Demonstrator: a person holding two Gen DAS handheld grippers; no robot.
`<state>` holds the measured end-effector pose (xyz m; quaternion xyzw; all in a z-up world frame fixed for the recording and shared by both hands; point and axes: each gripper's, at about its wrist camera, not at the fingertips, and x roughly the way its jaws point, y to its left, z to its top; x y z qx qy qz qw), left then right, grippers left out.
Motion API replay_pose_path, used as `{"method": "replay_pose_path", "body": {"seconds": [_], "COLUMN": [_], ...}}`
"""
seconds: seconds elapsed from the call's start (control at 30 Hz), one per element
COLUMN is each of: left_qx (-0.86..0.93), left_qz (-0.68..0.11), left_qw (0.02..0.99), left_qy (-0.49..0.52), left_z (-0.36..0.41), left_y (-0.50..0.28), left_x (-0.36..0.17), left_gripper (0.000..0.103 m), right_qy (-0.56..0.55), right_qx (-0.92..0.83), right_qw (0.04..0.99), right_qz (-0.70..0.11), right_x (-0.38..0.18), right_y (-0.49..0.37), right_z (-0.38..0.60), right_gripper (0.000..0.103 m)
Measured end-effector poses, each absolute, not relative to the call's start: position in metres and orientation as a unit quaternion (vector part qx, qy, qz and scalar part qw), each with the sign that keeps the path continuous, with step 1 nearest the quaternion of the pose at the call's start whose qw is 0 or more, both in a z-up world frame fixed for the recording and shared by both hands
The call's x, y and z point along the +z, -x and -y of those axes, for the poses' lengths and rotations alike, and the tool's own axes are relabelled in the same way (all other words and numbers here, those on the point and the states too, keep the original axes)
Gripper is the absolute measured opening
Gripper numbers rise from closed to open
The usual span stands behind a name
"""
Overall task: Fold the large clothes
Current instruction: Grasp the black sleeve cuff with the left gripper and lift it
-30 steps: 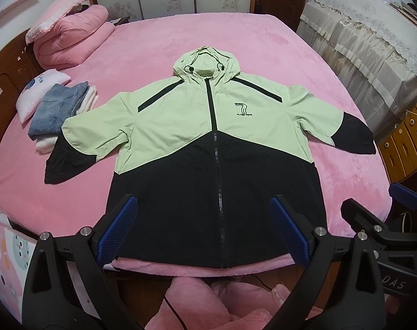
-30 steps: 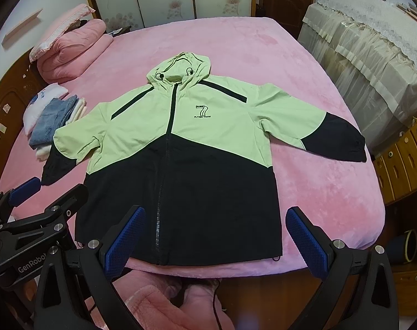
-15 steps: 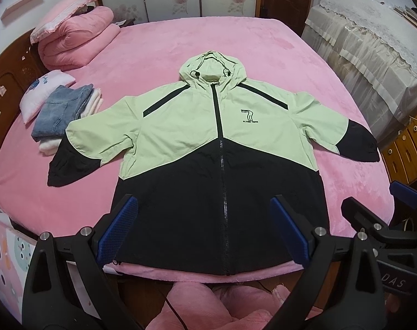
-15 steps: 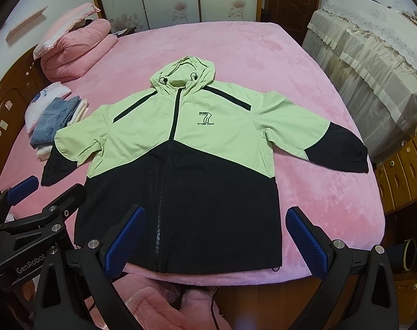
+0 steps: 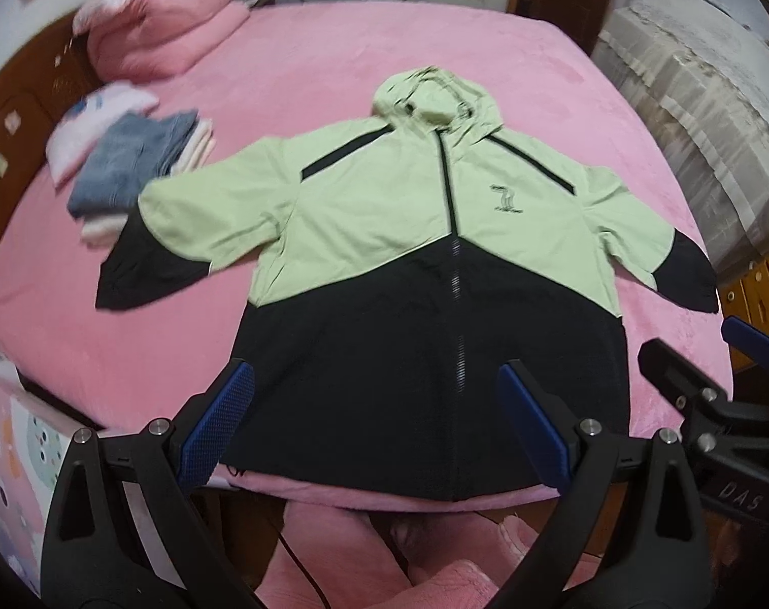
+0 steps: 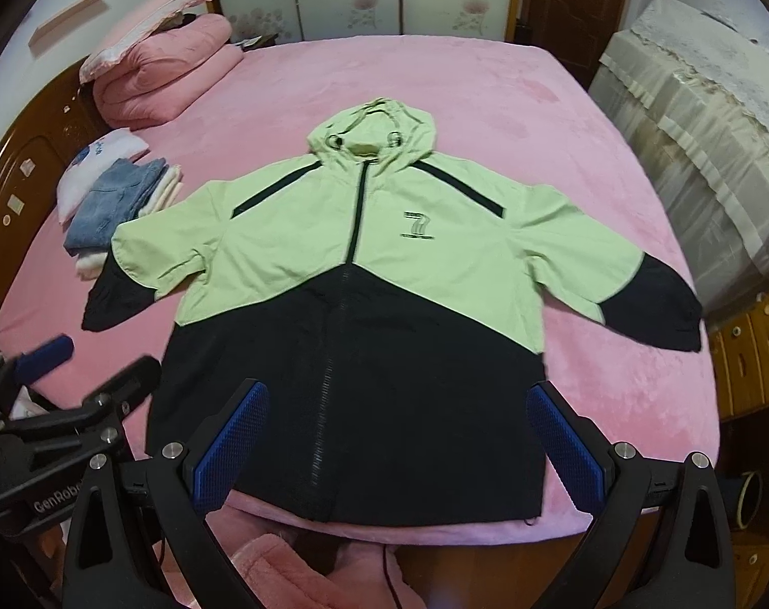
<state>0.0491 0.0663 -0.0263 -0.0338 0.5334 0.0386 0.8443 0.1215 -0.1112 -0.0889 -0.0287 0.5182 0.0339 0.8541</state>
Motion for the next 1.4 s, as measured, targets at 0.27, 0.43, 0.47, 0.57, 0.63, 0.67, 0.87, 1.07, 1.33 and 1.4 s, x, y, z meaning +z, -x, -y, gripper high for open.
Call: {"method": "replay_pose_path", "body": {"seconds": [0.27,0.43,0.47,0.57,0.63,0.67,0.87,1.07,1.33,1.4], "left_qx": [0.08,0.142,0.152,0.172,0.189,0.205,0.282,0.274,0.314,0.318], "left_qz": [-0.576,-0.598,-0.602,-0.577,-0.544,-0.527,-0.441,-0.362,-0.318,-0.314], "left_qw": [0.78,0.723,0.708,0.688,0.684,0.68,0.643,0.67,0.691,0.703], "left_qy": [0.234,0.315,0.336,0.406,0.447,0.467,0.56,0.588,0.568,0.553], "left_z": [-0.221,-0.333,-0.357,-0.424,-0.46,-0.482,-0.569,-0.621,-0.644,-0.637], "left_y": [-0.07,-0.082,-0.085,-0.087,-0.086,-0.086,-0.089,-0.099,-0.099,-0.1], "left_x": [-0.084,-0.146,-0.162,-0.202,-0.224,-0.238,-0.306,-0.35,-0.374,-0.37], "left_gripper": [0.096,0.095,0.095,0.095,0.095,0.095,0.073,0.071,0.014,0.005], "right_qy": [0.038,-0.007,-0.019,-0.042,-0.064,-0.076,-0.118,-0.053,-0.068,-0.073], "right_qx": [0.067,0.068,0.07,0.066,0.052,0.044,0.073,0.102,0.063,0.058], "right_qw": [0.83,0.838,0.841,0.843,0.841,0.84,0.809,0.817,0.805,0.806], "right_qz": [-0.553,-0.541,-0.536,-0.532,-0.534,-0.535,-0.572,-0.565,-0.585,-0.584], "right_x": [-0.116,-0.134,-0.138,-0.159,-0.177,-0.186,-0.251,-0.292,-0.335,-0.34], "right_y": [-0.169,-0.193,-0.2,-0.224,-0.239,-0.245,-0.277,-0.276,-0.276,-0.276], "right_z": [0.01,-0.064,-0.082,-0.14,-0.177,-0.192,-0.284,-0.346,-0.338,-0.33], "right_gripper": [0.103,0.103,0.103,0.103,0.103,0.102,0.098,0.098,0.098,0.098]}}
